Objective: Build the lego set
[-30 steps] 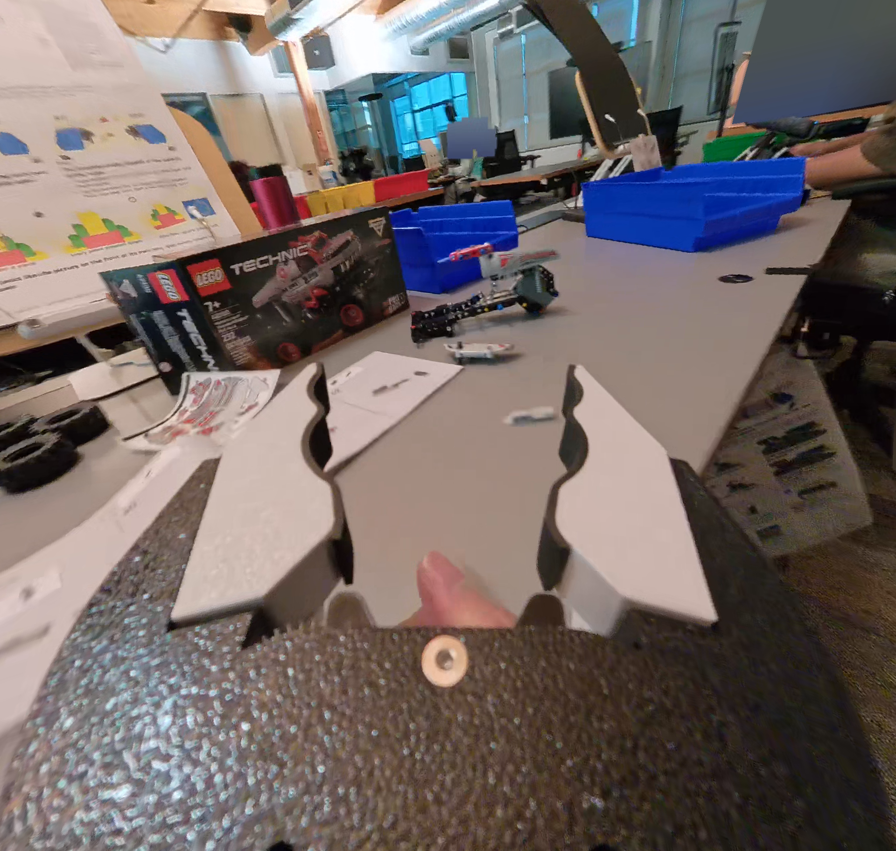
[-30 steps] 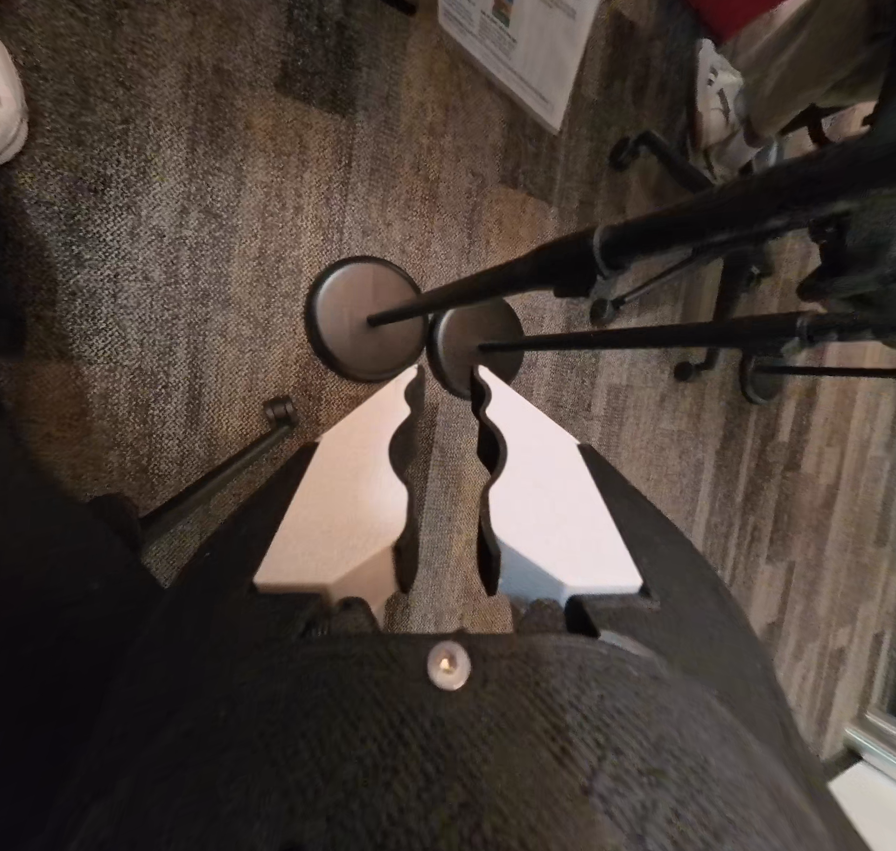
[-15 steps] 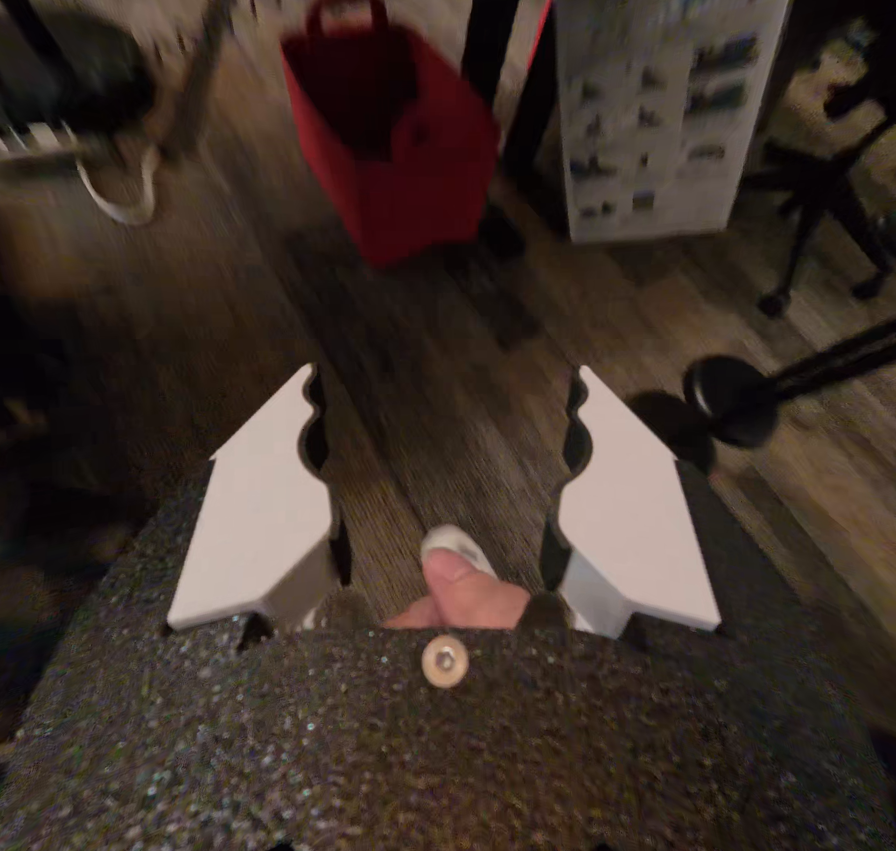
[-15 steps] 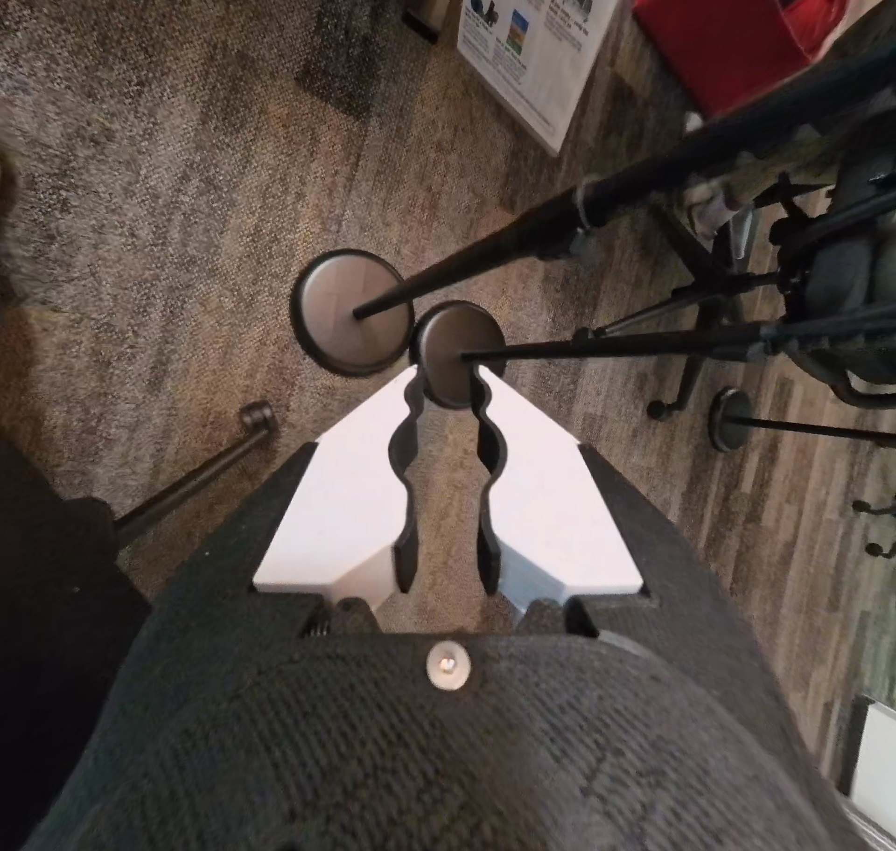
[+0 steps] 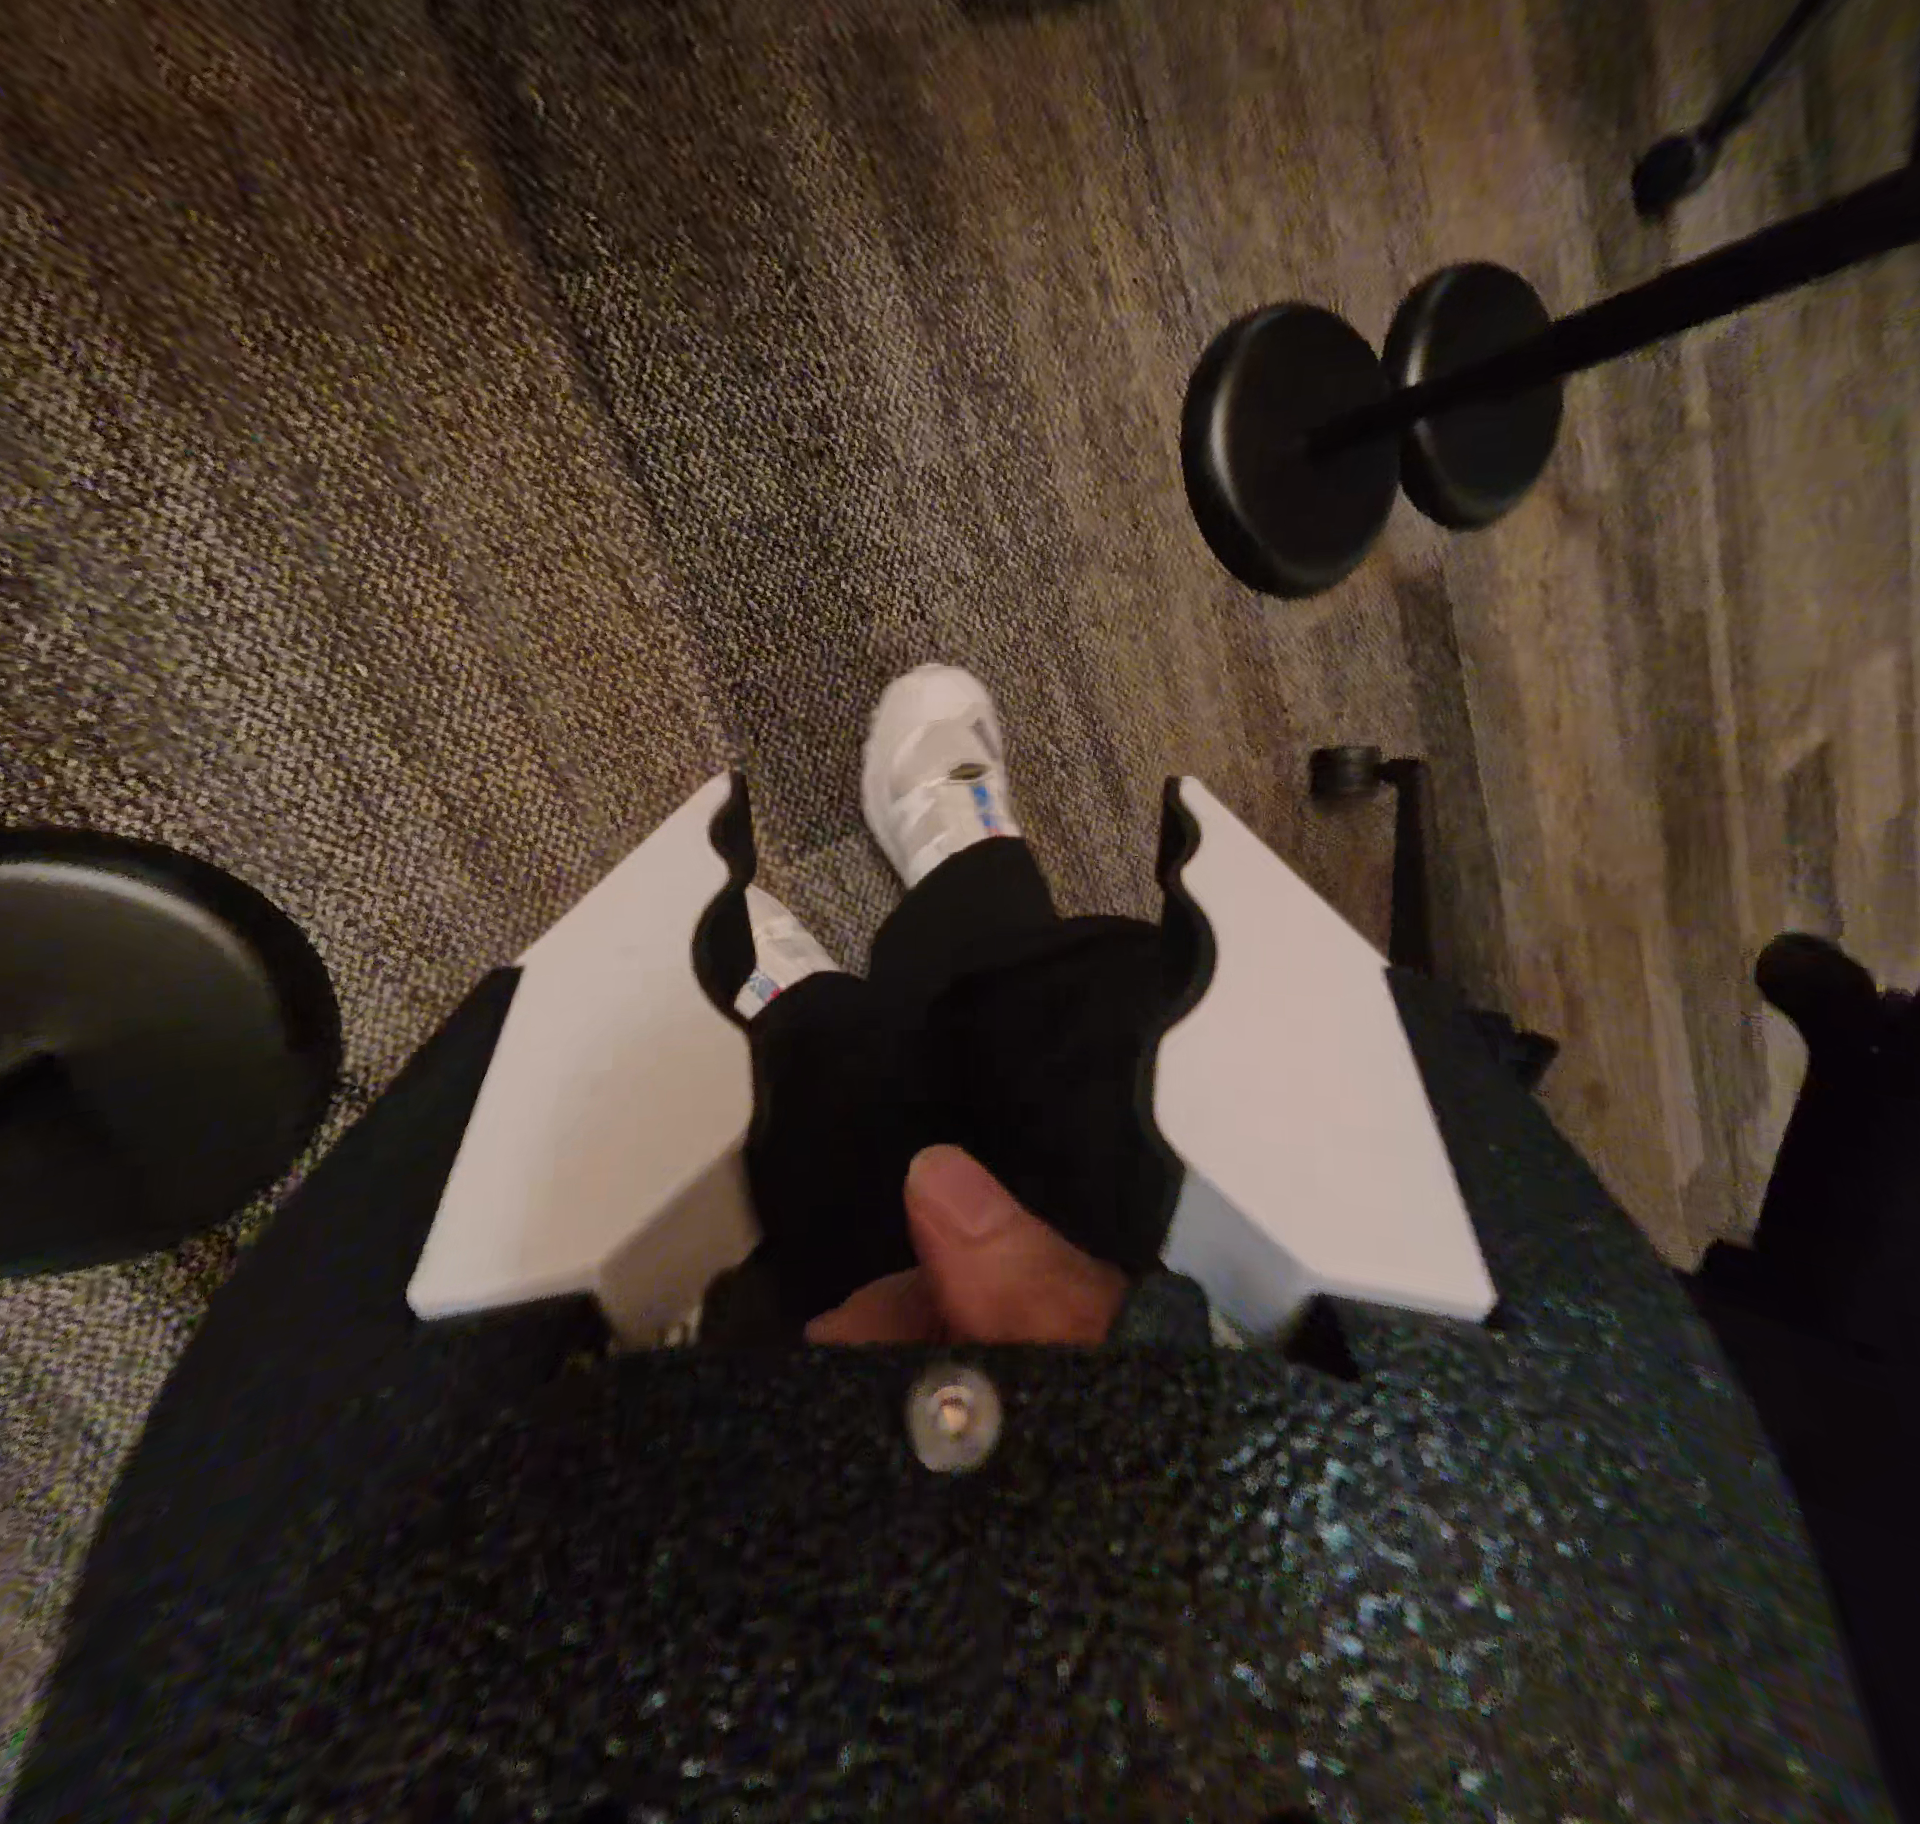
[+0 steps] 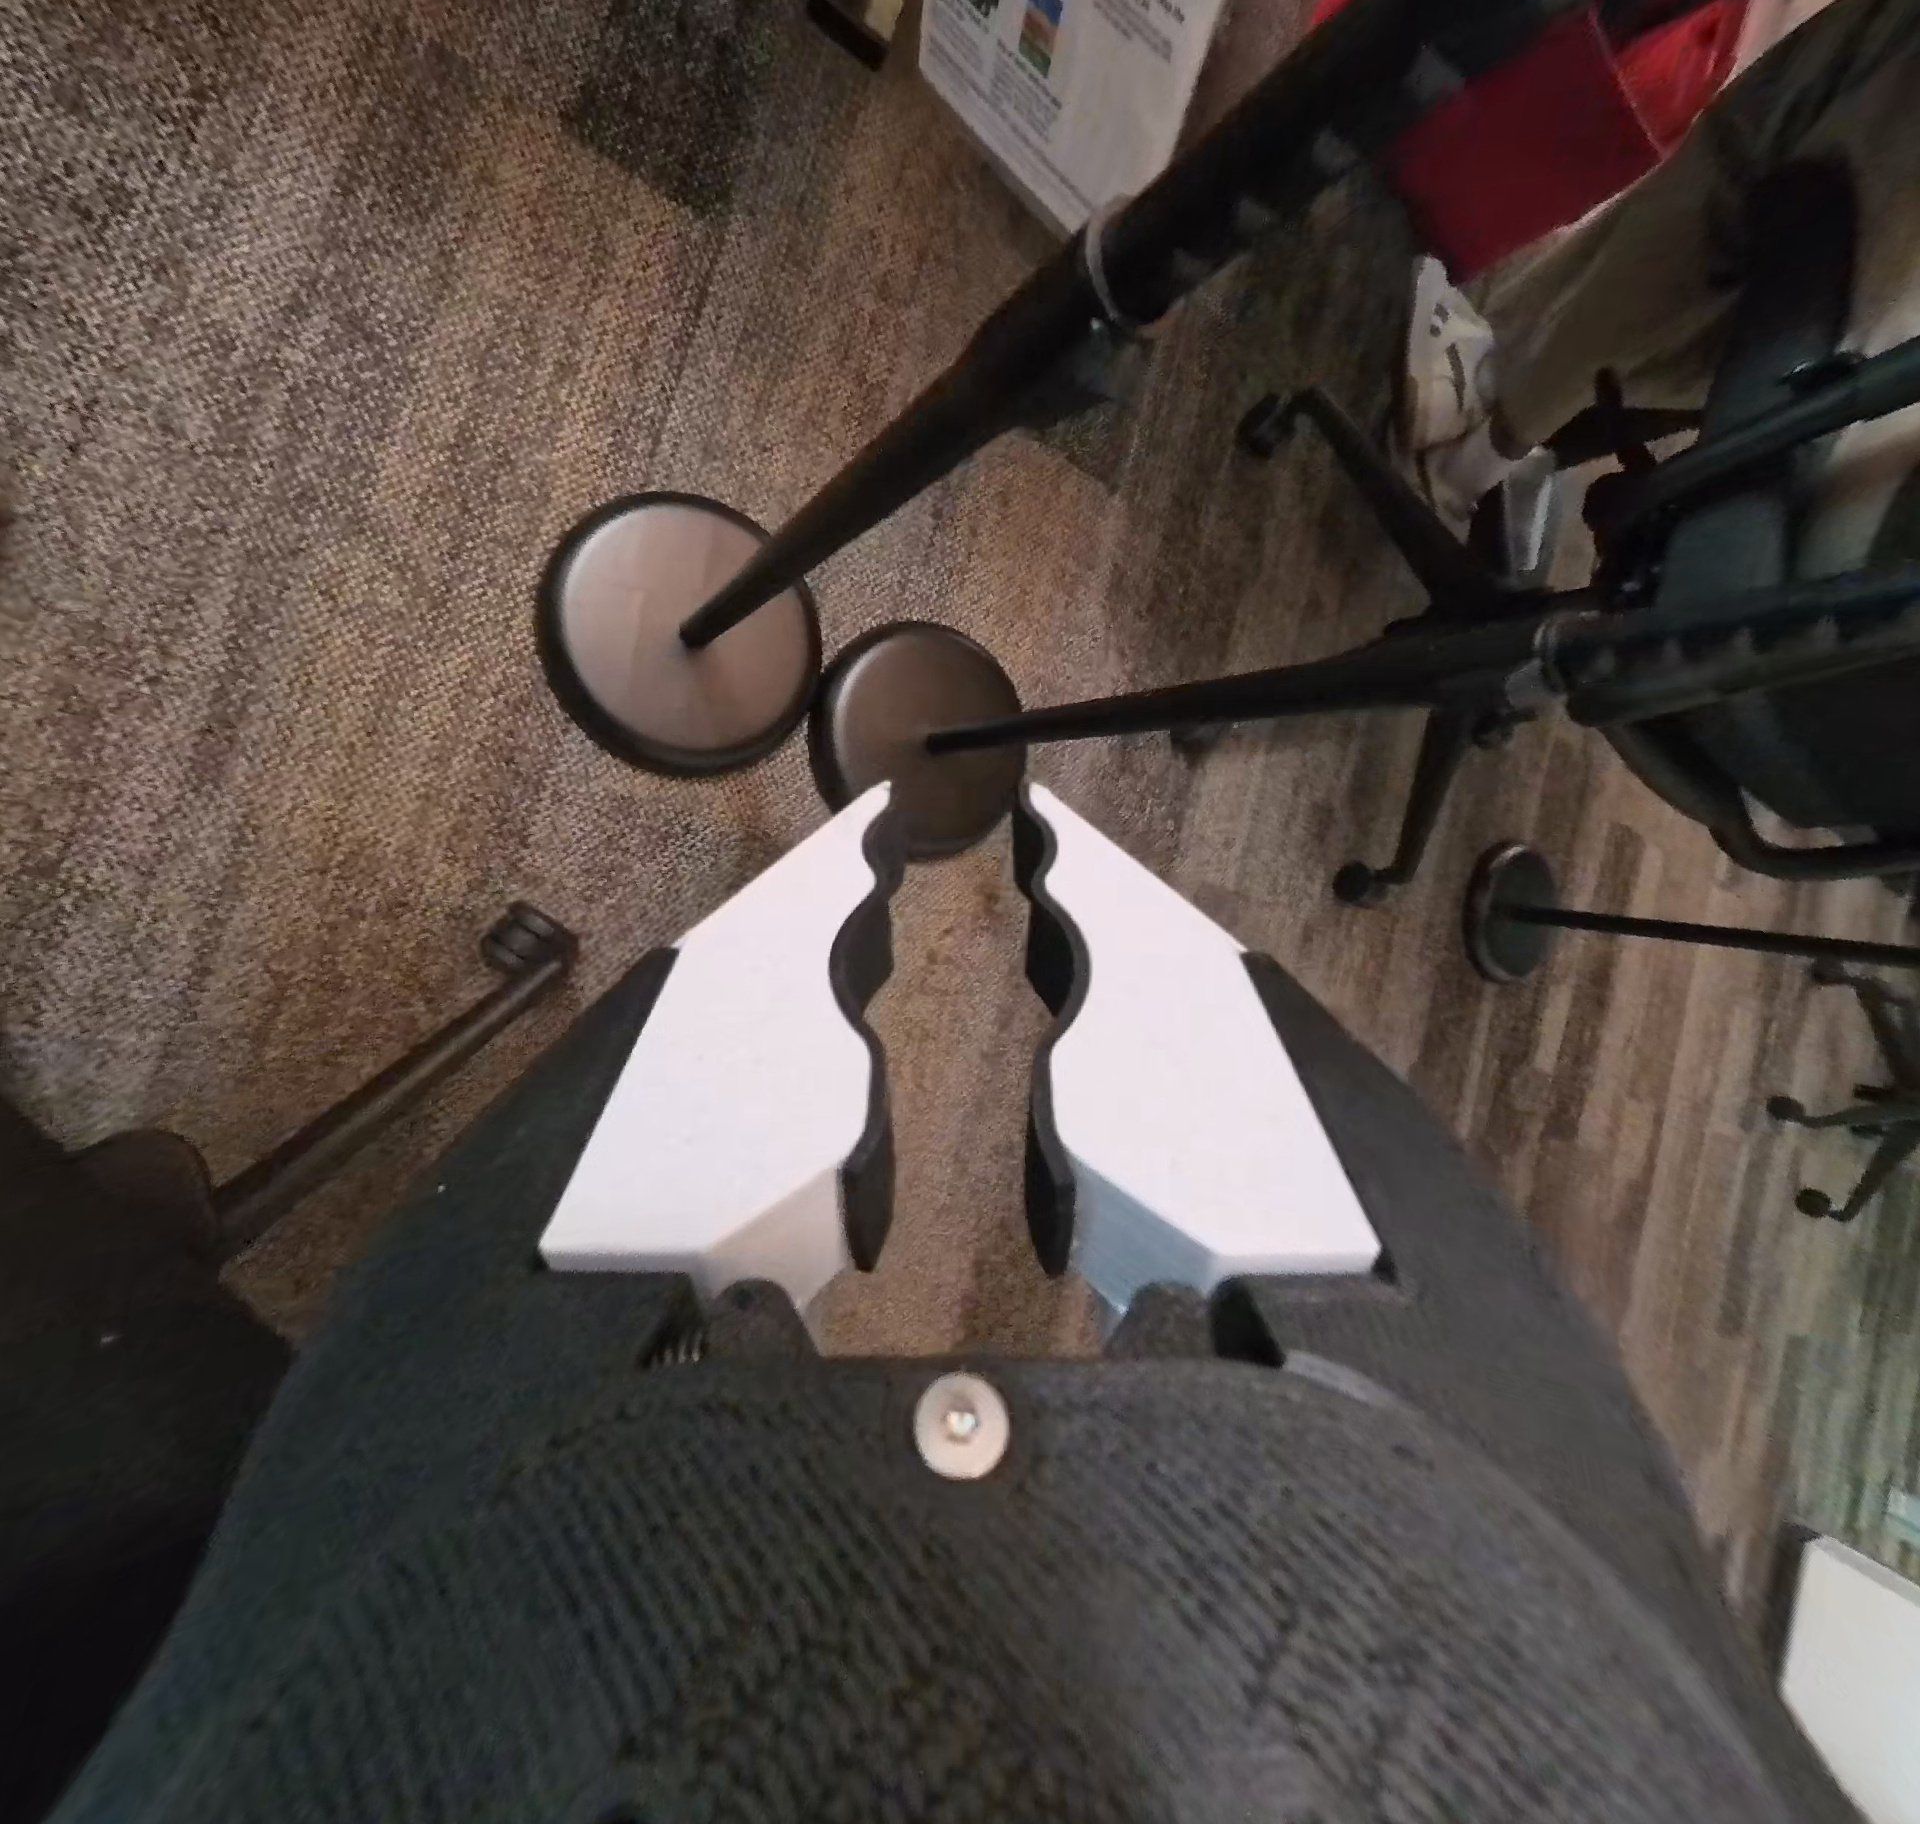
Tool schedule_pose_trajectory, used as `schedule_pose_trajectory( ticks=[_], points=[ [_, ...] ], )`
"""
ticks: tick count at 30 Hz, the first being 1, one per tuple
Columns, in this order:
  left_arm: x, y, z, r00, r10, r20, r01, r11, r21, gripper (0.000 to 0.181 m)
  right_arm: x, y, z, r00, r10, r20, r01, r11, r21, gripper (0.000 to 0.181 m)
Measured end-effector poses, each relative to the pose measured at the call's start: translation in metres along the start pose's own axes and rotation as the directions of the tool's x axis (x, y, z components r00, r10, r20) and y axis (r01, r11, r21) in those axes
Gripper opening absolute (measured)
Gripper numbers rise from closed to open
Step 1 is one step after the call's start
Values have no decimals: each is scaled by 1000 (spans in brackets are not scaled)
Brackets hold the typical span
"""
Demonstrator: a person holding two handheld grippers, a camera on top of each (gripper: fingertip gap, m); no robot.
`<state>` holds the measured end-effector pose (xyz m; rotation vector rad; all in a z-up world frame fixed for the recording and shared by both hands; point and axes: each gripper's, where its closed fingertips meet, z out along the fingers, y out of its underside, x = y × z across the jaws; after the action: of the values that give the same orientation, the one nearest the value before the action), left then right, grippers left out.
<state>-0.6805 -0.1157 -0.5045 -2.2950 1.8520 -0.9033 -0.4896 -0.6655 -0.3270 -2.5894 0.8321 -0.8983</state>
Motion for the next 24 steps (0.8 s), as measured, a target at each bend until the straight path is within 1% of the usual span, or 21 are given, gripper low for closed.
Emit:
schedule_pose_trajectory(
  ticks=[3,5,8,10,12,13,15,16,17,18,19,20,21,22,23,24],
  points=[
    [8,6,-1,999,33,-24,-34,999,-24,77,12,12,5,1000,-31,6,31,999,-16,21],
    [19,5,-5,998,40,-46,-43,998,-50,74,22,19,4,1000,-26,3,26,1000,-9,22],
    [54,-17,-24,989,75,-125,-81,996,-46,74,33,27,2,998,-62,-17,61,998,-7,22],
    [80,-36,-45,978,103,-182,-114,992,-47,72,44,30,0,993,-95,-76,94,995,-18,24],
    [114,-61,-72,954,110,-278,-125,992,-35,71,54,32,-2,982,-127,-137,121,991,-47,26],
    [137,-75,-90,926,111,-361,-127,992,-19,71,58,31,-4,976,-134,-170,126,991,-53,28],
    [186,-104,-130,832,128,-539,-136,990,25,76,65,25,-13,964,-128,-233,122,992,-42,28],
    [210,-118,-150,781,131,-610,-134,990,42,74,68,23,-21,954,-134,-269,123,991,-56,29],
    [235,-131,-171,719,127,-683,-129,990,48,75,70,21,-34,945,-125,-301,108,991,-74,32],
    [261,-142,-194,645,114,-756,-118,992,49,75,74,19,-53,933,-97,-347,66,993,-98,31],
    [286,-150,-218,565,106,-818,-111,992,51,79,79,22,-81,909,-71,-411,9,988,-151,31],
    [310,-153,-240,482,104,-870,-124,991,49,82,77,22,-115,883,-30,-468,-62,982,-180,34],
    [331,-150,-260,404,95,-910,-161,986,32,83,62,18,-150,875,63,-480,-155,976,-154,36],
    [348,-142,-276,343,81,-936,-213,977,7,83,32,14,-184,873,221,-435,-291,951,-101,36],
    [360,-132,-290,295,74,-953,-270,963,-8,83,-11,8,-213,840,425,-337,-466,884,-45,45],
    [369,-122,-301,258,75,-963,-320,947,-11,82,-59,-2,-241,745,630,-217,-647,762,-7,56]
  ],
)
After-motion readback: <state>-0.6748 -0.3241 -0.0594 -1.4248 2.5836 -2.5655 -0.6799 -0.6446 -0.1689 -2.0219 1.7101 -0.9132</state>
